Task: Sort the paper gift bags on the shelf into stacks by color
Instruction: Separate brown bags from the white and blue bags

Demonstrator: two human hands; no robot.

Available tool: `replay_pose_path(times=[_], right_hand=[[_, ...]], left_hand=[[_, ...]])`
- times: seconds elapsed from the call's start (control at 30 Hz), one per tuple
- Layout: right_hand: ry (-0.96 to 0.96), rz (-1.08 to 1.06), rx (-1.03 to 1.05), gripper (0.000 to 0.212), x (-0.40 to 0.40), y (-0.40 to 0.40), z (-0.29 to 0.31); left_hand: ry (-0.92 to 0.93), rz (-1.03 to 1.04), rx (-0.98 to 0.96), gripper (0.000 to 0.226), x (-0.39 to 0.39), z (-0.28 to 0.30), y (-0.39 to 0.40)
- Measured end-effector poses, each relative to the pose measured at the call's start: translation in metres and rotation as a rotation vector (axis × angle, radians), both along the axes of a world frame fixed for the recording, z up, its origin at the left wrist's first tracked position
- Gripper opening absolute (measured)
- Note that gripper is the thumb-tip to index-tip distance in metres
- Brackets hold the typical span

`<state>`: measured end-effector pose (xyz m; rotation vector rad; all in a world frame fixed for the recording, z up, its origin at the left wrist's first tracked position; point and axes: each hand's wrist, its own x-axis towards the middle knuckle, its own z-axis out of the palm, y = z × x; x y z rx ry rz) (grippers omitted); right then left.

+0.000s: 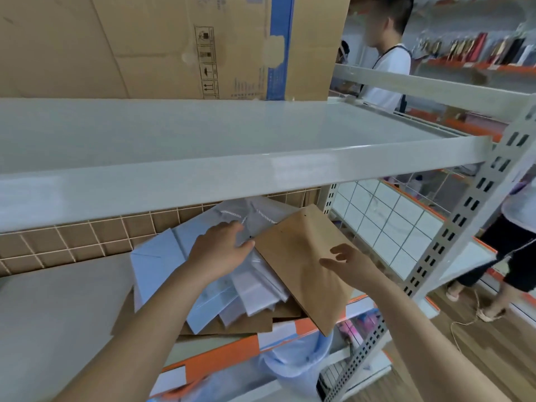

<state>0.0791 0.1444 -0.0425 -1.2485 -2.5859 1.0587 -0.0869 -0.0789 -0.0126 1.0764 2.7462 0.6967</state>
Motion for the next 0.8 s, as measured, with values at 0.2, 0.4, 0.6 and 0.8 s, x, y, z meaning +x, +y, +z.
replay_pose_path(times=[0.2, 0.4, 0.6, 0.8], right_hand=[[-0.213, -0.131, -0.232, 0.101, -0.008, 0.034, -0.027], [-0.089, -0.263, -0.260, 0.104, -0.016, 0.050, -0.038], [0.295, -0.426, -0.541, 0.076, -0.019, 0.073, -0.033], [0.431, -0.384, -0.739, 0.032, -0.020, 0.074, -0.030]], left_hand=[[-0.262, 0.131, 0.077, 0.040, -0.005, -0.014, 0.042], [-0.347, 0.386, 0.232, 0.028, -0.004, -0.024, 0.071], [-0.473, 0.493, 0.394, 0.021, -0.003, -0.015, 0.082], [-0.629, 0.587, 0.668, 0.015, 0.004, -0.007, 0.062]])
